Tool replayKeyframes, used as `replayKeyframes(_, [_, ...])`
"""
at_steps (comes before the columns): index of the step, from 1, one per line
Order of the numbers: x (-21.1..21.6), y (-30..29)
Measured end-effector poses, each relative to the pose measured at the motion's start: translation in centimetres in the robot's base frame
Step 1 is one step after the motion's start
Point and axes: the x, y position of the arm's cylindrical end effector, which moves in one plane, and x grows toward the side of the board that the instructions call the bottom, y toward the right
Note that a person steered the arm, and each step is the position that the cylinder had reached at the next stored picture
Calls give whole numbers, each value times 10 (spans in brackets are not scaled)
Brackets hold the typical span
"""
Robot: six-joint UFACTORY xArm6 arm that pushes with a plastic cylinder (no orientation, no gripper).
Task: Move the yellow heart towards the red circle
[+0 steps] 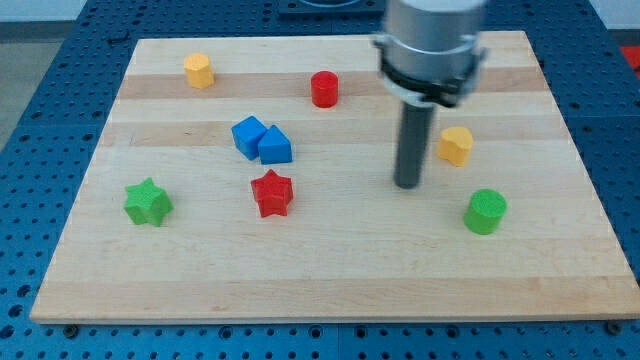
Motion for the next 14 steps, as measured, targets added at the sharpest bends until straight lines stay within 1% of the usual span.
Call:
replayKeyframes(1, [-13,33])
replayKeyframes(2, [-36,53])
replayKeyframes(3, [-54,61])
replayKeyframes(4, [-91,62])
replayKeyframes(5, [-134,49])
replayKeyframes(6, [-175,23])
replayKeyframes(7, [-194,-6])
replayKeyframes(8, [-176,24])
replayKeyframes(9, [-130,37])
replayKeyframes(10, [-113,6])
replayKeyframes(11, [-124,-16])
replayKeyframes(13, [-150,8])
replayKeyframes(14, [-176,12])
